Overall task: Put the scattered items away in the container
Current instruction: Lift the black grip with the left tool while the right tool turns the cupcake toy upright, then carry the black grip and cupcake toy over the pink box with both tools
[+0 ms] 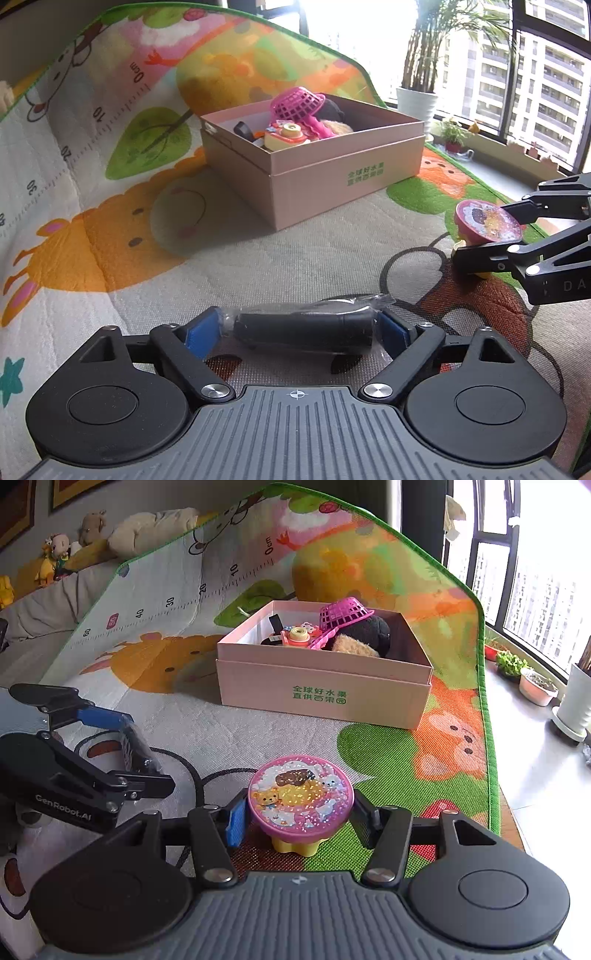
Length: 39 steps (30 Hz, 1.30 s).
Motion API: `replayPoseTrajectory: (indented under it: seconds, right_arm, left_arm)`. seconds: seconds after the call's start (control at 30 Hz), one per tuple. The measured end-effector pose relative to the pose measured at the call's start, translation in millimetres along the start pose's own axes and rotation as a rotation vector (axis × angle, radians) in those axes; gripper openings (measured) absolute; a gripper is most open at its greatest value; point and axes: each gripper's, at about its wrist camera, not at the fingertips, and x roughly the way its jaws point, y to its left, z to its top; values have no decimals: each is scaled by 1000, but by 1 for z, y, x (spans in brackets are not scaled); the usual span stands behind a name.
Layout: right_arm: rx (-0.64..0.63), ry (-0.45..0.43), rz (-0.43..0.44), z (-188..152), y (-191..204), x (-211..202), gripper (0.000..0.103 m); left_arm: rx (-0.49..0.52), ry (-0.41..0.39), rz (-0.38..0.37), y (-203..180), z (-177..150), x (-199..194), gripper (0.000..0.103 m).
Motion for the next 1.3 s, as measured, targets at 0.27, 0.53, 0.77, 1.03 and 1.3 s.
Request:
replayPoseTrajectory:
  seconds: [0.27, 0.53, 0.77, 1.03, 1.3]
  right_arm:
    - [0, -25, 10, 3, -3, -7, 56]
    - [1, -41, 11, 7, -9, -15, 56]
    - [20, -43, 10, 17, -22, -17, 56]
    - [18, -100, -24, 55, -37, -15, 56]
    - [74, -163, -16, 105, -66, -4, 56]
  left_arm:
    - [44, -4, -9, -13, 4, -8, 90]
    - [82, -34, -24, -29, 16, -13, 90]
    - [124, -74, -30, -34, 39, -7, 90]
    - [116, -175, -14, -23, 88, 1, 90]
    - [114, -232, 32, -13, 128, 31, 90]
